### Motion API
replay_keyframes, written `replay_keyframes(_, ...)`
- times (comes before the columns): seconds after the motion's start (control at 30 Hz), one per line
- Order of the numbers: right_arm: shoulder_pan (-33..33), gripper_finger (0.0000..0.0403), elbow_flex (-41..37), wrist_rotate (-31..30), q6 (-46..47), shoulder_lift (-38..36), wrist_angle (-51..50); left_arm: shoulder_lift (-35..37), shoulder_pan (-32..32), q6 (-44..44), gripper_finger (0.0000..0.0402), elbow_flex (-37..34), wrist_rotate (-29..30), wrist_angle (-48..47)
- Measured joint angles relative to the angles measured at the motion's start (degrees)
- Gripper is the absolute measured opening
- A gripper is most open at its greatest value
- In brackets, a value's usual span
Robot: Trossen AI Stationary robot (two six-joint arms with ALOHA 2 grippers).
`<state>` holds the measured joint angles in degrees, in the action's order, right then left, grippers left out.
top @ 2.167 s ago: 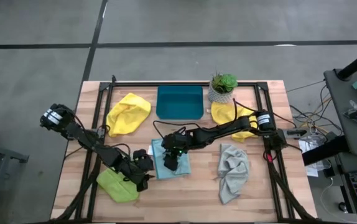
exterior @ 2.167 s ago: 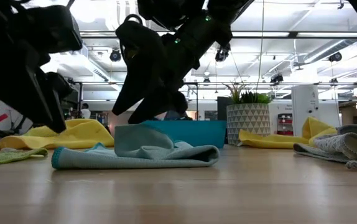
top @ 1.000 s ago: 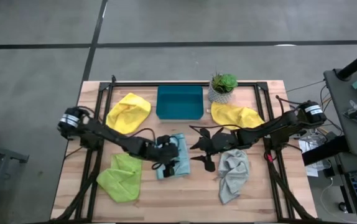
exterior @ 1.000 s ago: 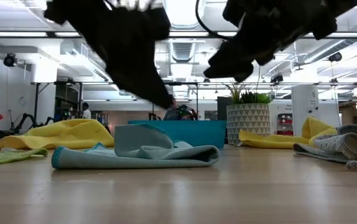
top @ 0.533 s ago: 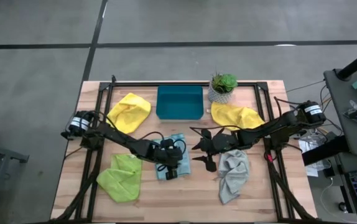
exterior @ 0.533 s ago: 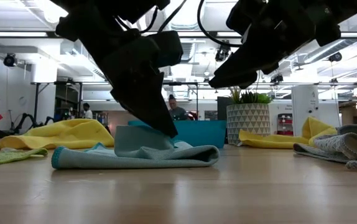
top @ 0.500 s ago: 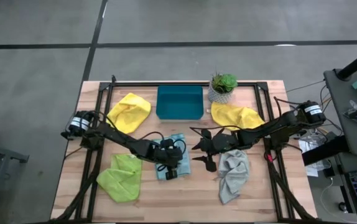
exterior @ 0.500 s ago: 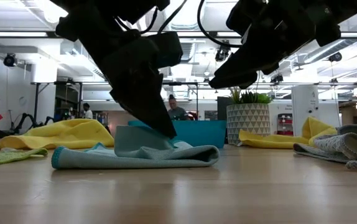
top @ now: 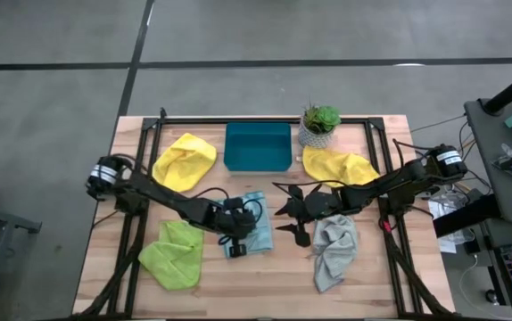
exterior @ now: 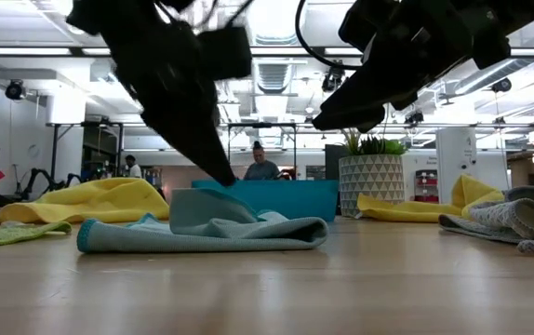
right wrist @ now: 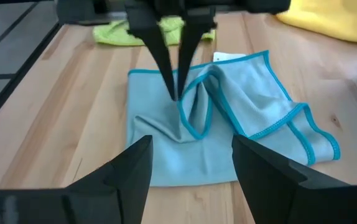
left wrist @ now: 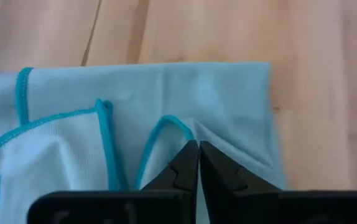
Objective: Fold microfiber towels
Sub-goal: Fold the blue microfiber cloth
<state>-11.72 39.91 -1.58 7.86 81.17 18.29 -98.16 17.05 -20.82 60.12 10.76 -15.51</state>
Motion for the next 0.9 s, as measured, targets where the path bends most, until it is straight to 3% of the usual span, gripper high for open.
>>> replay_keyframes(0.13, -0.40, 0.0210, -0.23, -0.02, 0.02, 0.02, 0.16, 0.90, -0.08, -0.15, 0.0019, 0.02, -0.01, 1.35)
replay_keyframes(0.4, -0.40, 0.0210, -0.93, -0.04, 0.07, 0.04, 0.55, -2.59, -1.36, -2.43, 0.0125, -0.02, -0.05, 6.53)
replay_keyframes(0.53, -0.42, 0.0210, -1.19, 0.00, 0.07, 0.04, 0.60, -5.29, -1.96, -5.16, 0.0153, 0.10, -0.07, 7.44)
replay_keyframes(0.7, -0.42, 0.0210, -1.36, 0.00, 0.07, 0.04, 0.54, -6.45, -2.06, -7.36, 0.0148, 0.26, -1.97, 7.50)
replay_keyframes(0.9, -0.42, 0.0210, -1.44, 0.00, 0.26, 0.04, 0.61, -6.25, -2.04, -8.69, 0.0067, 0.26, -4.58, 6.97)
